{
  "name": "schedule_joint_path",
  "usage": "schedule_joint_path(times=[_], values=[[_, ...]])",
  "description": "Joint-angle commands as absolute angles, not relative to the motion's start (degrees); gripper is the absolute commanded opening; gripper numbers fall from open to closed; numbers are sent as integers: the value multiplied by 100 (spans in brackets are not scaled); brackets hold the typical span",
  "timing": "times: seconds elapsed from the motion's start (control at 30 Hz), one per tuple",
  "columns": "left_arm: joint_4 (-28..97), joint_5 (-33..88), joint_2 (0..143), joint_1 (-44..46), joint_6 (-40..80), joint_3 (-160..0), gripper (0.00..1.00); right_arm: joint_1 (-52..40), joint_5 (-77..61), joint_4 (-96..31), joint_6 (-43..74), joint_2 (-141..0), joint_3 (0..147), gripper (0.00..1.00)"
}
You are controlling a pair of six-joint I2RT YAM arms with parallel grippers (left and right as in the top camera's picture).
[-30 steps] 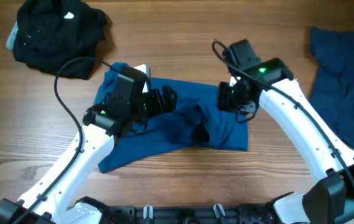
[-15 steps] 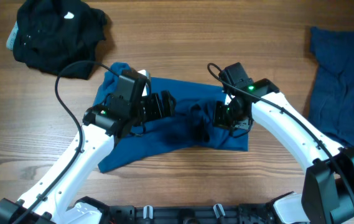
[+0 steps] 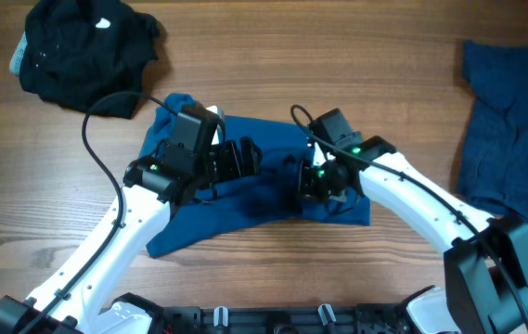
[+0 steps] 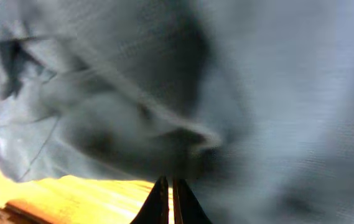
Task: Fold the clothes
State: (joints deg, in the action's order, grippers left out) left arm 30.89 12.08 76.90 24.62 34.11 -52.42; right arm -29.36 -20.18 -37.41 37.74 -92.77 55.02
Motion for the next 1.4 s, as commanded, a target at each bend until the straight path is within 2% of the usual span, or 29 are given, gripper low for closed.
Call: schedule_joint_path(times=[0.0, 0.17, 0.3, 0.4, 0.6, 0.77, 0.97, 1.37], values=[[3096, 1302, 7583, 2447, 3341, -5212, 100, -3256, -2517, -3284, 4097, -9428, 5461, 4], [3096, 1299, 7583, 2447, 3339, -5212, 100, -3336, -2604, -3253, 4036, -9367, 5603, 4], [3118, 1297, 7583, 2447, 3330, -5212, 100, -3068, -1909, -4003, 3872, -8858, 5992, 4], [3190, 1249, 7583, 2447, 3249, -5212, 100, -2694, -1127, -4692, 3730, -8394, 6141, 8], [3271, 869, 7583, 2447, 3253, -5212, 100, -2287, -543, -5247, 3747, -8521, 6049, 9], [3444, 805, 7561, 2220, 3361, -5212, 100, -2276, -650, -4967, 3771, -9037, 5769, 9], [3728, 930, 7564, 1763, 3387, -5212, 100, -2368, -1557, -4368, 3767, -9793, 5760, 4], [3826, 1041, 7564, 1509, 3358, -5212, 100, -3409, -1769, -3603, 4355, -10206, 5763, 4]])
